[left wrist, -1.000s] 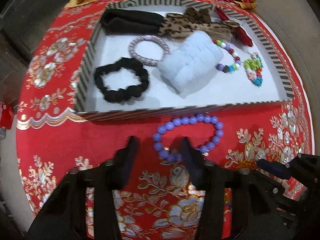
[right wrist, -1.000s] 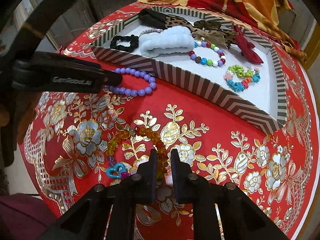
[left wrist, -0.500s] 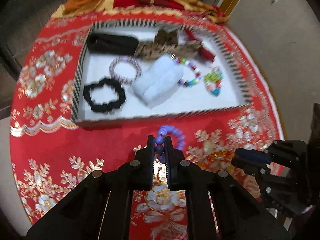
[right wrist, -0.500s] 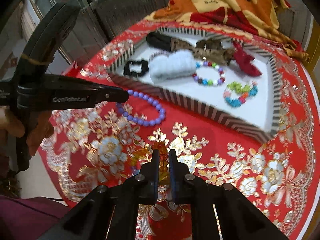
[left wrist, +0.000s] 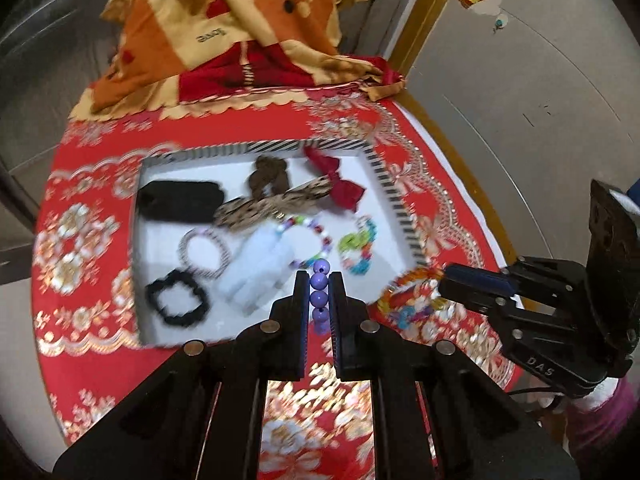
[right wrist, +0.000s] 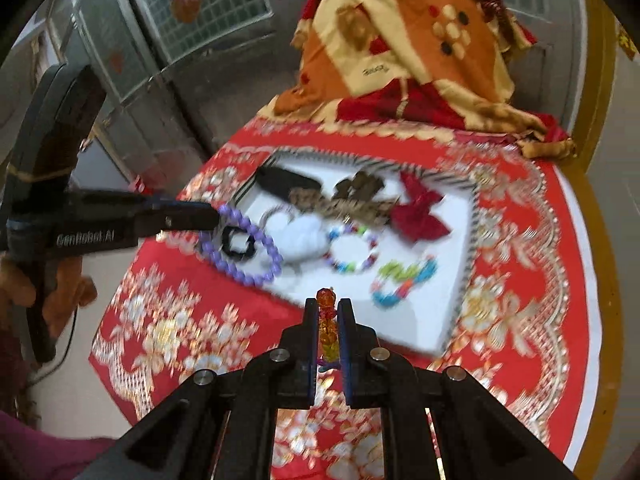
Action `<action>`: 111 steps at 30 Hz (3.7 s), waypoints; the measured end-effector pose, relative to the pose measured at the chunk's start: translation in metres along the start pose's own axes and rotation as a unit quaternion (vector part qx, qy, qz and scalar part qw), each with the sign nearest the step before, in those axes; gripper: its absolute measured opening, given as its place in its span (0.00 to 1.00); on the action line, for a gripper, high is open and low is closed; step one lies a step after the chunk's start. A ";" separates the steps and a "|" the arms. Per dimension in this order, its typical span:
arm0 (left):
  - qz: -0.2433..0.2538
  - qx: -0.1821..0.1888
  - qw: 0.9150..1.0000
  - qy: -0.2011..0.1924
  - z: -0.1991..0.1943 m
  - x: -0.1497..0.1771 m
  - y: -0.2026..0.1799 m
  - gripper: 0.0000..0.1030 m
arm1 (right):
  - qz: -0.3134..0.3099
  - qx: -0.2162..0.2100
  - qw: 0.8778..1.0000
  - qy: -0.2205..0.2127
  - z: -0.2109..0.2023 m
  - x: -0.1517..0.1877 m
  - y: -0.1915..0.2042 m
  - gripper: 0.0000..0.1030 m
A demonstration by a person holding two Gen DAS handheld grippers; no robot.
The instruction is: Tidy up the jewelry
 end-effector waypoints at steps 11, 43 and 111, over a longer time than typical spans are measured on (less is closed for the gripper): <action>-0.050 0.000 0.997 0.053 0.088 -0.004 0.009 0.07 | 0.038 0.004 0.999 0.034 0.053 -0.016 -0.030 0.08; -0.079 -0.138 0.983 -0.096 0.007 0.037 0.039 0.48 | 0.091 0.043 0.995 -0.007 0.040 0.014 -0.032 0.42; -0.081 -0.207 0.964 -0.143 -0.040 0.047 0.045 0.48 | 0.093 0.119 0.987 -0.050 0.015 0.009 0.041 0.43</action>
Point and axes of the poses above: each gripper's, at about its wrist camera, not at the fingertips, and z roughly the way its jaws point, y to its left, x to its underside, the point moved 1 cm from there along z, roughly the way its jaws point, and after that the axes turned 4 degrees about -z, right-handed, at the moved point
